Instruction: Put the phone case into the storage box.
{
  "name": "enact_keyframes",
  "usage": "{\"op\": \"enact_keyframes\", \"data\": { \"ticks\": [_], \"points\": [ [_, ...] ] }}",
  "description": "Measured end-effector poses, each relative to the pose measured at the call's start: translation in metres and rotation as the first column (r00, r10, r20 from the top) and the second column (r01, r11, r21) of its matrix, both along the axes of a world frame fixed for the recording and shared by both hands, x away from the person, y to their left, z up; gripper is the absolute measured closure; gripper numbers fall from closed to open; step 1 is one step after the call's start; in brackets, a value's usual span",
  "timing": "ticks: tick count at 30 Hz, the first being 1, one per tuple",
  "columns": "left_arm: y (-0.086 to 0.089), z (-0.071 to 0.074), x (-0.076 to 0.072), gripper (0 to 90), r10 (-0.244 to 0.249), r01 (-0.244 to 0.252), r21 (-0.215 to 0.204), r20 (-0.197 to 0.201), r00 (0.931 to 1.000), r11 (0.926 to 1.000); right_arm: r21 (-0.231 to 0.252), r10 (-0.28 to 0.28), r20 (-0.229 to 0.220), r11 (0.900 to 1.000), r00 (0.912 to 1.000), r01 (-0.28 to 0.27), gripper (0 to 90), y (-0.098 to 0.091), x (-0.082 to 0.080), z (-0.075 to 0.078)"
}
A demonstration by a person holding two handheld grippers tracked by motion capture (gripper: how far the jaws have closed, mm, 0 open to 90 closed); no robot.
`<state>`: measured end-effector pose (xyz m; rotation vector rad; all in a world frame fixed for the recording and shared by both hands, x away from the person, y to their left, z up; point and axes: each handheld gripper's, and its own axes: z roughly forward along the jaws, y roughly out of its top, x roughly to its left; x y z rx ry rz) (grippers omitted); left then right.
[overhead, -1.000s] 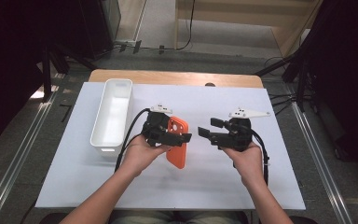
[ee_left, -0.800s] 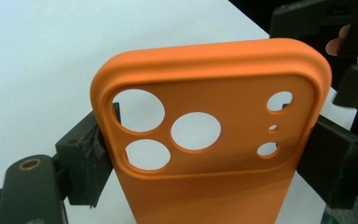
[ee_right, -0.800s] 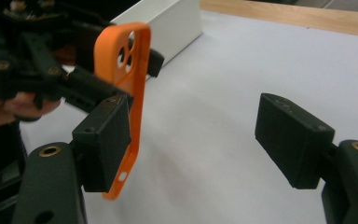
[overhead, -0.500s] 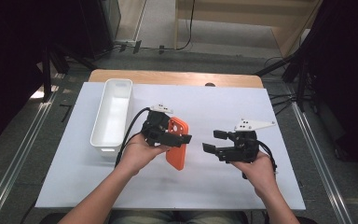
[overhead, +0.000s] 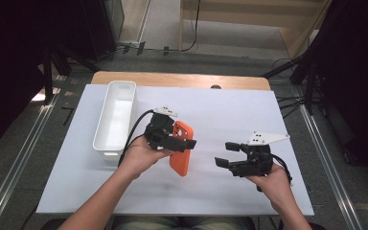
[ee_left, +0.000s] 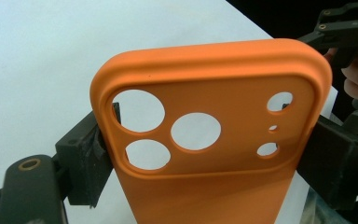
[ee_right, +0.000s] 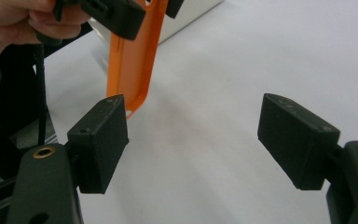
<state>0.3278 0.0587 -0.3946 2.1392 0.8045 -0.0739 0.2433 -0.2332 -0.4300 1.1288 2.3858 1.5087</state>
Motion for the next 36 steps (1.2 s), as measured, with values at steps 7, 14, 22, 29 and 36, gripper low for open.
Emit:
{"op": "enact_keyframes", "data": {
  "ticks": [7,14,22,29,36],
  "points": [
    [0.003,0.004,0.001,14.7,-0.016,0.016,0.000,0.001,0.9999,0.9999,-0.003,-0.008,0.000,1.0000,1.0000,0.008,23.2,-0.008,-0.007,-0.008],
    [0.006,0.009,0.001,14.6,-0.056,0.056,-0.001,-0.013,0.9983,0.9984,-0.001,-0.006,-0.010,1.0000,0.9999,0.006,23.2,-0.017,-0.013,-0.019],
    [0.011,0.017,0.001,14.6,-0.070,0.070,0.007,-0.012,0.9974,0.9975,0.002,-0.019,-0.026,0.9998,0.9995,0.019,23.2,-0.023,-0.017,-0.028],
    [0.018,0.025,0.002,14.7,-0.062,0.062,0.008,-0.007,0.9980,0.9980,-0.001,-0.016,-0.036,0.9999,0.9992,0.016,23.2,-0.023,-0.015,-0.032],
    [0.024,0.033,0.004,14.7,-0.037,0.037,0.000,-0.020,0.9991,0.9993,0.002,-0.021,-0.054,0.9998,0.9983,0.021,23.2,-0.022,-0.015,-0.033]
  ]
}}
